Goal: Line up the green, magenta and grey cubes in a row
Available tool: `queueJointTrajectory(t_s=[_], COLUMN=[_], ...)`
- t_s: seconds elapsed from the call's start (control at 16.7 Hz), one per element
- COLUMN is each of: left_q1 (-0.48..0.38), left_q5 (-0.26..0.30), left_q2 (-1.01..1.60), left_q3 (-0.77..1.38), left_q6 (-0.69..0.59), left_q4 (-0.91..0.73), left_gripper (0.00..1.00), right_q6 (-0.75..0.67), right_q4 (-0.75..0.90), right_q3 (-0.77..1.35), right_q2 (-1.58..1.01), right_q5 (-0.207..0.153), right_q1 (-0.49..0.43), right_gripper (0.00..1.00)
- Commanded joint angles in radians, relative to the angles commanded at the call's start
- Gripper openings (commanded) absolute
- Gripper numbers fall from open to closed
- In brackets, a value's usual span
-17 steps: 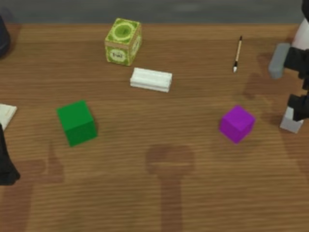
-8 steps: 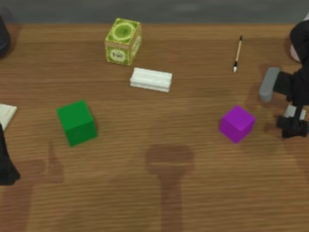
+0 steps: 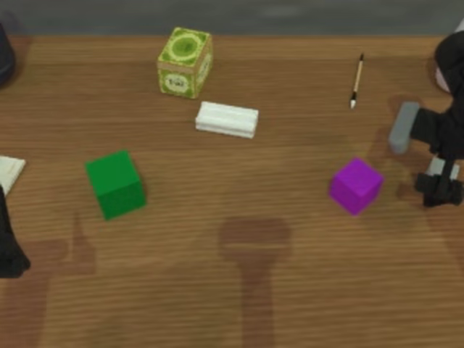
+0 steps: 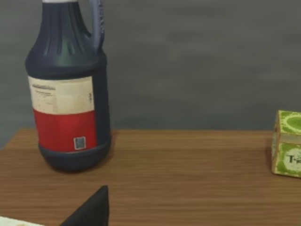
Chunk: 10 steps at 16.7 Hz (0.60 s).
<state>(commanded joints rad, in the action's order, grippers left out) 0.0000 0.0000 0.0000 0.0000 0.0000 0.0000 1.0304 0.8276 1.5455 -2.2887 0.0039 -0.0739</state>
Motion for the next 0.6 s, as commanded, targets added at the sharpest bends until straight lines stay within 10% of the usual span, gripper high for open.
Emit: queueJointTrajectory(t_s=[0.48,0.6], left_q1=[0.0,0.0], left_q5=[0.0,0.0], left_q2=[0.0,0.0], left_q3=[0.0,0.0], left_q6=[0.0,0.0], left_q4=[0.0,0.0], left_gripper=[1.0,1.0], right_q6=[0.0,0.0], right_q4=[0.0,0.0], right_q3=[0.0,0.0], right_q2=[0.0,0.0], right_q5=[0.0,0.0], right_q1=[0.0,0.0], right_gripper=[0.02,0.0])
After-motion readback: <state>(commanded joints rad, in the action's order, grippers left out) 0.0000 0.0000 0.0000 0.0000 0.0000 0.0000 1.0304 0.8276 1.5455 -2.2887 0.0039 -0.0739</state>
